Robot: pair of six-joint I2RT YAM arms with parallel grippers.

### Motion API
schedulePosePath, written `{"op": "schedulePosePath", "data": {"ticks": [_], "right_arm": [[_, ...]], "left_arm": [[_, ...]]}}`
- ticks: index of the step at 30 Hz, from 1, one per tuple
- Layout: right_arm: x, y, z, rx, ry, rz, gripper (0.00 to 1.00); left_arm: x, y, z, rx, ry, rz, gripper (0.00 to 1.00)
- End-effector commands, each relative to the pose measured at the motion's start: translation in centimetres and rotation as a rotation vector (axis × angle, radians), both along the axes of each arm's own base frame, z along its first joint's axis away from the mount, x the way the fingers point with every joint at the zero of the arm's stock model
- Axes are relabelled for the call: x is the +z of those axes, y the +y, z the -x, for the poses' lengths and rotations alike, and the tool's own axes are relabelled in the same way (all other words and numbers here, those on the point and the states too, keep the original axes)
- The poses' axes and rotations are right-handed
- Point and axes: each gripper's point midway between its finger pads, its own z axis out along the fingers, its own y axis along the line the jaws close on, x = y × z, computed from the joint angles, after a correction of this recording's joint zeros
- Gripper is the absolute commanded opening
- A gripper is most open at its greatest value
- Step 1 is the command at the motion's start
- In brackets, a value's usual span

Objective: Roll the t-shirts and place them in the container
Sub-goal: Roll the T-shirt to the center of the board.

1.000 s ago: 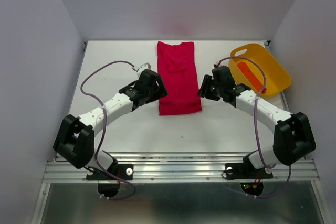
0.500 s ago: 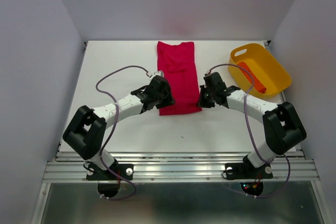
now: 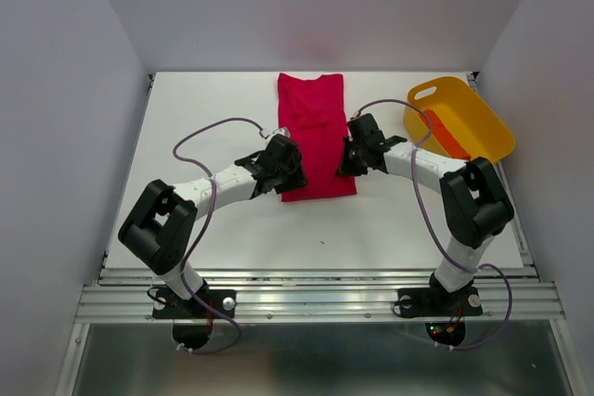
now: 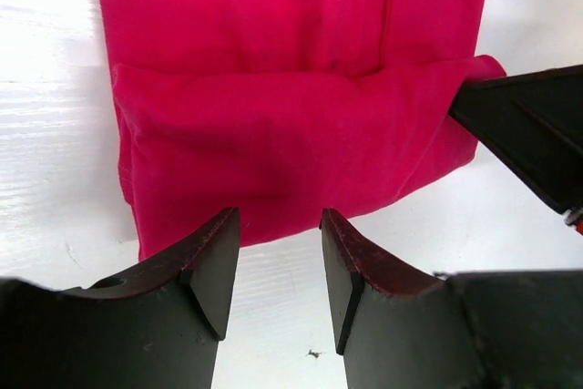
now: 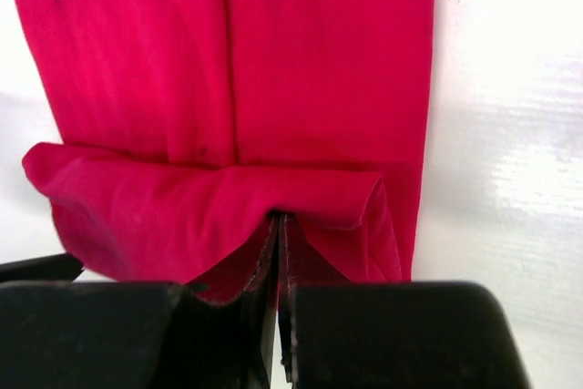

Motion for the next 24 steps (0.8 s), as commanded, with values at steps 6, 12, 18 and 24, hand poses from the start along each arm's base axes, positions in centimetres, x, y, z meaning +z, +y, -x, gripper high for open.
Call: {"op": "schedulePosePath", "data": {"ticks": [6,12,18,24], "right_arm": [[1.3,0.7,-2.3,-0.003,-0.074,0.003,0.05],[3.1,0.1,-1.3,0.003,-0.101,-0.005,0.05],[3.4,1.0,-0.6,0.029,-0.081,-0.058,0.05],[2.6,2.4,-0.3,0.063,-0.061,-0.071,0.07]], "left_arm": [[0.4,0.9,-2.9,0.035,-0.055,0.005,0.51],[-1.2,1.5,-4.4,0.048,-0.04,-0.01,0.51],[-2.4,2.2,-5.3,0.057,-0.018,-0.029,0.51],[0.1,2.6,-5.3,0.068,-0.059,-0.008,0.51]]}}
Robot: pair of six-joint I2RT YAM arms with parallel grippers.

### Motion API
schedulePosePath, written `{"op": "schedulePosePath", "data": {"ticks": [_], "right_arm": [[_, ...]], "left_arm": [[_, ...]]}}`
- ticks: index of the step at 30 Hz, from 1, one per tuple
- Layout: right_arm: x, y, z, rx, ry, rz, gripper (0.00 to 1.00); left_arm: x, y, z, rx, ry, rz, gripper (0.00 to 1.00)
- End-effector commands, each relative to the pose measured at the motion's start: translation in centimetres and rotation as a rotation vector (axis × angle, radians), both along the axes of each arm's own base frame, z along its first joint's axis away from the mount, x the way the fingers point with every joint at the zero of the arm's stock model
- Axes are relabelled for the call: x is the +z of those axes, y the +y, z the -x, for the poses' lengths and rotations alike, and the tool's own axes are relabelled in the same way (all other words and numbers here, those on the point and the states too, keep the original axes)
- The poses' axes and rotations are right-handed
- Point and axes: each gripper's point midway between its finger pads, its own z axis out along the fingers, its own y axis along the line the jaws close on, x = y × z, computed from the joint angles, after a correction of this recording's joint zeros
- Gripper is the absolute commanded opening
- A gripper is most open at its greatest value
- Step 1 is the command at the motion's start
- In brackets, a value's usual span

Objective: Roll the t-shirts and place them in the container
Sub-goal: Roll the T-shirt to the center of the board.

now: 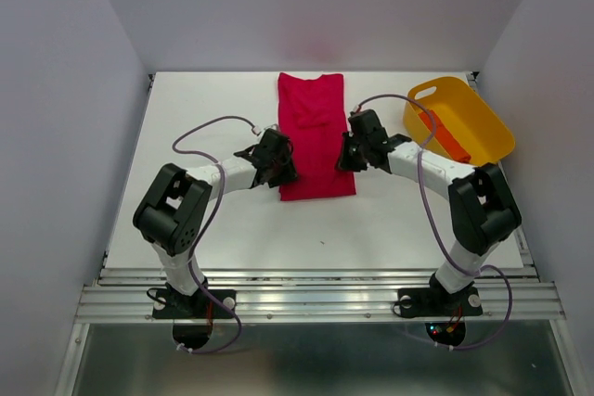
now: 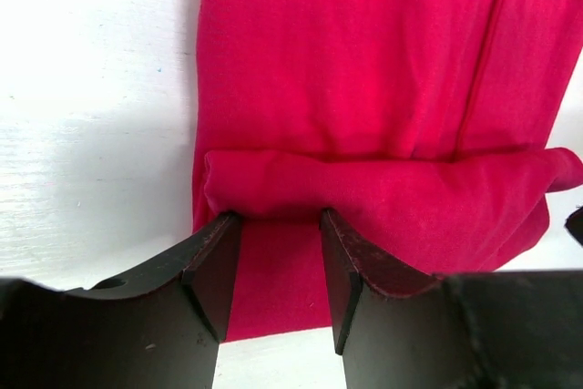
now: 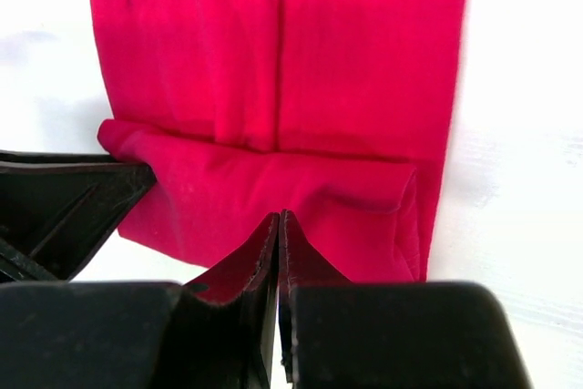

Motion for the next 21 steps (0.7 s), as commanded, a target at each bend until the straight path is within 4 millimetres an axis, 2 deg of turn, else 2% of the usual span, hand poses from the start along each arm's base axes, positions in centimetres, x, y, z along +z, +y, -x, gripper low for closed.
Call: {"op": "schedulePosePath", "data": {"ticks": [1,6,7,9,13,17,21], "right_arm": [[-0.2,1.3,-0.1,0.031,-0.005,-0.021,0.07],[-3.5,0.1,-1.5,-0.014,0.013,0.086,0.08],[-3.3,0.1,-1.7,-0.017,0.003,0.091,0.08],[-4.5,-0.5,-2.1,-0.029,0.012,0.137,0.07],[-4.1,-0.6,-2.4,-0.026,0.005,0.149,0.07],[-1.7,-1.1,-2.3,-0.042,-0.042,0.145,0.08],[-1.8,-1.8,-2.2,-0.054,-0.053,0.175,0.09]], "left_arm": [[4.1,-0.2,-1.1,-0.002,-0.091,0.04,0.51],[6.0,-1.2,0.0,-0.033,-0.102,0.097,0.51],[6.0,-1.5,0.1,-0.038,-0.101,0.099,0.51],[6.1,-2.2,0.6,-0.058,-0.097,0.099,0.51],[5.9,-3.5,1.2,-0.081,-0.081,0.109,0.5],[5.5,-4.5,0.9,-0.093,-0.076,0.122,0.5],[4.7,-5.0,0.1,-0.088,-0.072,0.118,0.5]]}}
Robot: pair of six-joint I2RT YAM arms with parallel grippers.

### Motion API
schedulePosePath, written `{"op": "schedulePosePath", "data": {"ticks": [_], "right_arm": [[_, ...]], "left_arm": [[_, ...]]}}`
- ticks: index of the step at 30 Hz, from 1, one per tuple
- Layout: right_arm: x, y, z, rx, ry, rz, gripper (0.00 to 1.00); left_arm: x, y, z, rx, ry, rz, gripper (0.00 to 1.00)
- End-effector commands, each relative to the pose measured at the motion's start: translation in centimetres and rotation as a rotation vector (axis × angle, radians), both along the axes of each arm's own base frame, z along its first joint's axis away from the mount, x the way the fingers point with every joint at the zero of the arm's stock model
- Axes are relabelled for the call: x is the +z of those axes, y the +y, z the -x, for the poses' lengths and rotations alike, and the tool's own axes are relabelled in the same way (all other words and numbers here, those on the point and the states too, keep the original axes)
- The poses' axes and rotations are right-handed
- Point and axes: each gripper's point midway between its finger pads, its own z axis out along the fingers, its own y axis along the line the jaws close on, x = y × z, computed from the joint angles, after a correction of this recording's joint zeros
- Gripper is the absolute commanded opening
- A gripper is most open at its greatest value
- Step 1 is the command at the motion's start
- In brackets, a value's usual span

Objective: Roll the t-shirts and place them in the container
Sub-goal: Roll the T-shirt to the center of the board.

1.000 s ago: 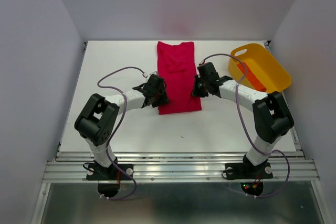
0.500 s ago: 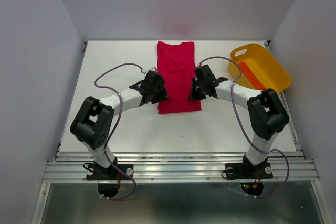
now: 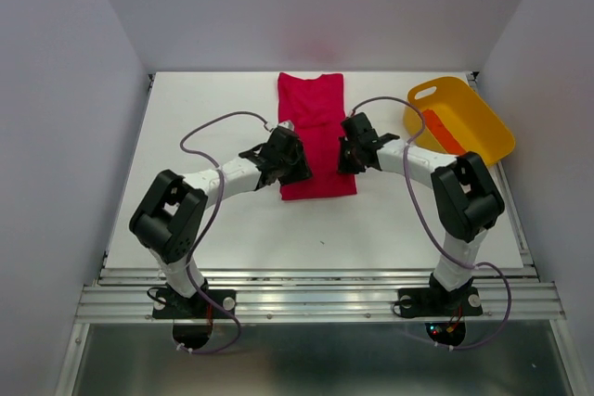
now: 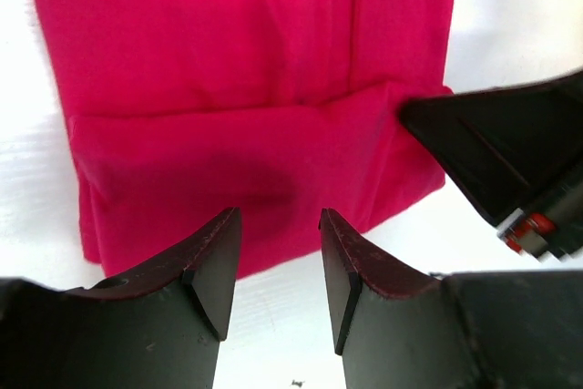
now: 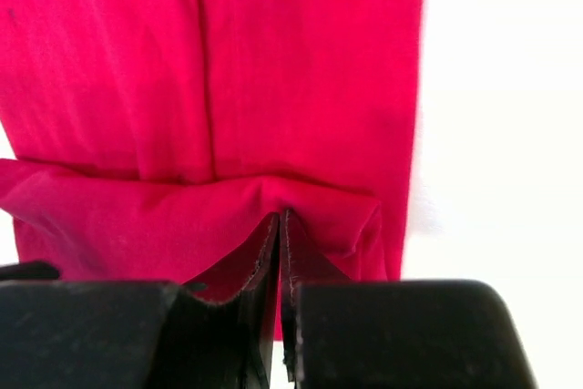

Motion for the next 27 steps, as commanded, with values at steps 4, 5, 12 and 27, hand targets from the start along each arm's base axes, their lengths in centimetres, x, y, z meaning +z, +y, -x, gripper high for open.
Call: {"op": "schedulePosePath", "data": {"ticks": [4,5,12,27], "right_arm": [[0.7,-1.3,-0.6,-0.021,-0.047,0.054,0.08],[0.4,-1.3,-0.6,-0.022,-0.041,0.059,0.08],[-2.8,-1.9,0.4,-0.018,0.024,0.095,0.07],[7.7,-4.6,1.3,-0.08,-0.181,0.017,0.35]], "left_arm": [[-1.1,-1.1,-2.6,0.01,-0.016,-0.013,0.5],[-1.6,-1.0,-2.6,0.009,-0.008,-0.02,0.5],[-3.6,-0.5,-2.6,0.009,0.021,-0.057,0.5],[6.8,3.7,-1.6,0.097,-0.176,-0.073,0.53]]}}
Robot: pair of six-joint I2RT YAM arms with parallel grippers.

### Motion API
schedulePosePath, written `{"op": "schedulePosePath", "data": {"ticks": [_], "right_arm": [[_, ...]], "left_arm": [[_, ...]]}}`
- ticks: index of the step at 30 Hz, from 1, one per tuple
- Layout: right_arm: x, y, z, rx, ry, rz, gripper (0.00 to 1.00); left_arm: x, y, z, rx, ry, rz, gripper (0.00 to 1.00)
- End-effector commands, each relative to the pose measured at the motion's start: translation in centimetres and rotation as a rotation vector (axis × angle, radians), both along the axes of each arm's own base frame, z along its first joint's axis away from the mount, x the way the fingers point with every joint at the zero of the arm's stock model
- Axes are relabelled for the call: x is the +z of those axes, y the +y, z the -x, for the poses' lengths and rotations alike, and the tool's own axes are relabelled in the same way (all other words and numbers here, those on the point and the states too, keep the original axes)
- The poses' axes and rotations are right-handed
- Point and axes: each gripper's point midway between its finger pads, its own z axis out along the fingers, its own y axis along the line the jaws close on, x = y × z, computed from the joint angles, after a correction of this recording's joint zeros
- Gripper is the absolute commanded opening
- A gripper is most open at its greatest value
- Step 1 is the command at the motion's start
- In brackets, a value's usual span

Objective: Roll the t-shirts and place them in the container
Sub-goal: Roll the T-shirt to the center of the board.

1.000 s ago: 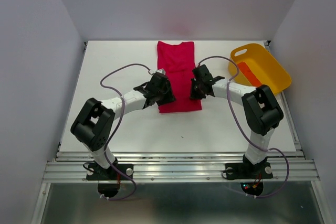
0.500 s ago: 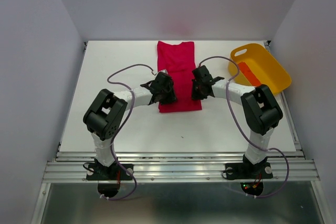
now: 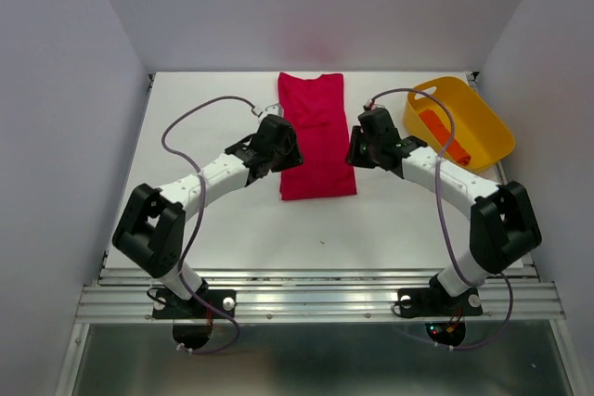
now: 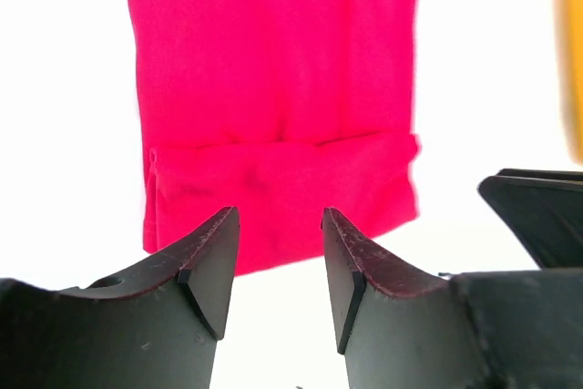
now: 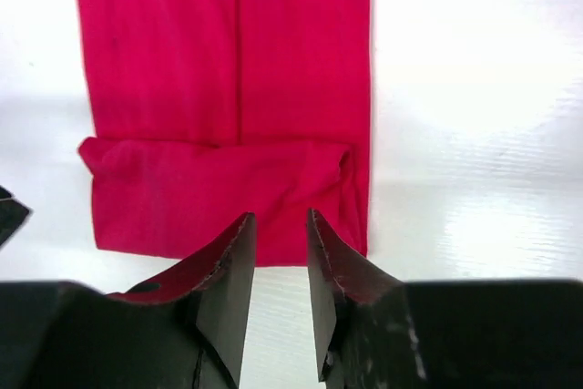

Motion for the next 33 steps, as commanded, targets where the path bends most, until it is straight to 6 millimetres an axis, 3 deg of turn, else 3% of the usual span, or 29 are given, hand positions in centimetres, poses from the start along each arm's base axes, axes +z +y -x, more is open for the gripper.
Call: {"op": "schedulePosePath", "data": {"ticks": [1,6,10,14,25,33], "right_arm": [[0.8,-2.2,0.9,-0.037,-0.026,0.02,0.37],[-0.4,-3.1,2.5,-0.049,0.015,0.0,0.44],[-1.3,-3.0,3.4,-0.04,0.052,-0.027,0.51],[-2.2,-2.3,3.9,-0.019,0.081,-0.062,0.53],[-5.1,-1.3,4.2,-0.001,0.151,-0.146,0.54],[-7.3,-1.8,4.6,-0.019,0.188,-0.136,0.51]], "left_arm": [[3.0,2.0,0.7,0.036,-0.068,-0.002,0.53],[3.2,2.6,2.1,0.049,-0.072,0.035,0.63],[1.0,2.6,3.2,0.041,-0.021,0.055,0.67],[-1.4,2.6,4.1,0.055,0.03,0.071,0.67],[-5.3,4.1,3.9,0.096,0.08,0.09,0.65],[-7.2,2.6,5.0,0.039,0.141,0.153,0.57]]}}
